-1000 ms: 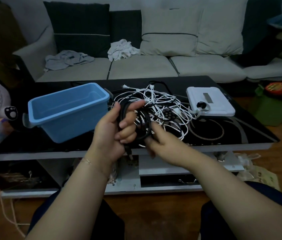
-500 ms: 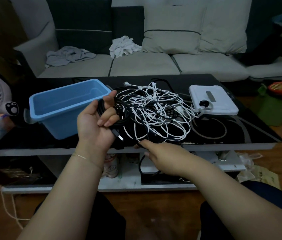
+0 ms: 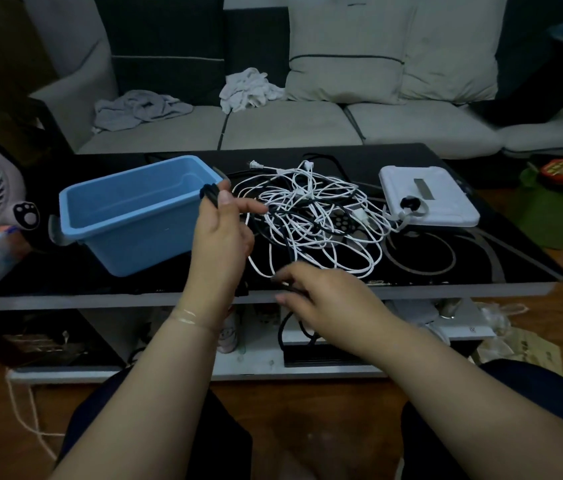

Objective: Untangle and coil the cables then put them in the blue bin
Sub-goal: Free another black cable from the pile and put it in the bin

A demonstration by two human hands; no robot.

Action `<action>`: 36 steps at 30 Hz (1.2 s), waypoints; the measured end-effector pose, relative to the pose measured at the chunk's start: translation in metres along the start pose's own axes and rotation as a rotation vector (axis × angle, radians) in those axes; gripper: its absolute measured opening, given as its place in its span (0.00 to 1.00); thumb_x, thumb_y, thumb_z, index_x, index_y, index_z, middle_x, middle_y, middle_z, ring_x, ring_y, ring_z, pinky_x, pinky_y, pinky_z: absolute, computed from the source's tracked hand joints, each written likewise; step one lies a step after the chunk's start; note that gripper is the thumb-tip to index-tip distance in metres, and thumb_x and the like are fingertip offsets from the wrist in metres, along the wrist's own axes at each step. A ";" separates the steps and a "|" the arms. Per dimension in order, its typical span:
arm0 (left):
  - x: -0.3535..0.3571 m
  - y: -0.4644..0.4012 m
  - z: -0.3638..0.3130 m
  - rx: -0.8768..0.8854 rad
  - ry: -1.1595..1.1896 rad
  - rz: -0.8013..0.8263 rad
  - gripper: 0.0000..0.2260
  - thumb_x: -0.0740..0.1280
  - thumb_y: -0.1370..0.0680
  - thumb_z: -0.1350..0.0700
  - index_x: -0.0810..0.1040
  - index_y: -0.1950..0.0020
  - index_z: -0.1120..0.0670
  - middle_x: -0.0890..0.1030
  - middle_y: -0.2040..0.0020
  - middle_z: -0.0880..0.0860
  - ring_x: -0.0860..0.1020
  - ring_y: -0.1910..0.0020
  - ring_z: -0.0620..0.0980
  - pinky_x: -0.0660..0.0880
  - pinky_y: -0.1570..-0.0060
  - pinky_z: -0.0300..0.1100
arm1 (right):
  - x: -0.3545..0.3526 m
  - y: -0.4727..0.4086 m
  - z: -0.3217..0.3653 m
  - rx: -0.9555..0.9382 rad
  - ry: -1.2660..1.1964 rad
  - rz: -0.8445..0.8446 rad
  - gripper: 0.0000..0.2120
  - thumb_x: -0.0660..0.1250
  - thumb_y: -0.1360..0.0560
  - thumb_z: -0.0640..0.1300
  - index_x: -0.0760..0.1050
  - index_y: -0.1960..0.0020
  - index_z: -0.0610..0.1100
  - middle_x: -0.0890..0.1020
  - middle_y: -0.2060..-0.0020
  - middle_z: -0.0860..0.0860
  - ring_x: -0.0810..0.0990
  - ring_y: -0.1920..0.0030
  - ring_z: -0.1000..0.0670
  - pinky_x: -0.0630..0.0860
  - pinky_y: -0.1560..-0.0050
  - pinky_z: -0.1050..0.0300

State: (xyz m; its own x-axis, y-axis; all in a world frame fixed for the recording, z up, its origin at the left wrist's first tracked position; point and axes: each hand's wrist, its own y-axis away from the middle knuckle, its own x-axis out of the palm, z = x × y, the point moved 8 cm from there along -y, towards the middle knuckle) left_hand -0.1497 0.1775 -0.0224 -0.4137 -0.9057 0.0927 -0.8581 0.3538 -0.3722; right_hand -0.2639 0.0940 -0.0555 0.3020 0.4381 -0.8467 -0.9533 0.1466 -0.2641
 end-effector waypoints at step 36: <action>0.083 0.065 0.014 -0.355 -0.032 0.863 0.27 0.47 0.16 0.45 0.80 0.45 0.61 0.60 0.79 0.49 0.68 0.81 0.49 0.67 0.72 0.39 | -0.074 -0.011 -0.062 0.170 -0.810 -0.336 0.08 0.60 0.19 0.42 0.75 0.54 0.48 0.77 0.66 0.54 0.72 0.69 0.59 0.72 0.66 0.66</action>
State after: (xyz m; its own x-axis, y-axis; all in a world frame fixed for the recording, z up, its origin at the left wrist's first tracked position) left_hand -0.2355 0.1225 -0.0525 -0.9471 -0.3007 -0.1122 -0.3031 0.9529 0.0042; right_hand -0.2759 0.0045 -0.0186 0.5397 0.8312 -0.1334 -0.8187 0.4814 -0.3129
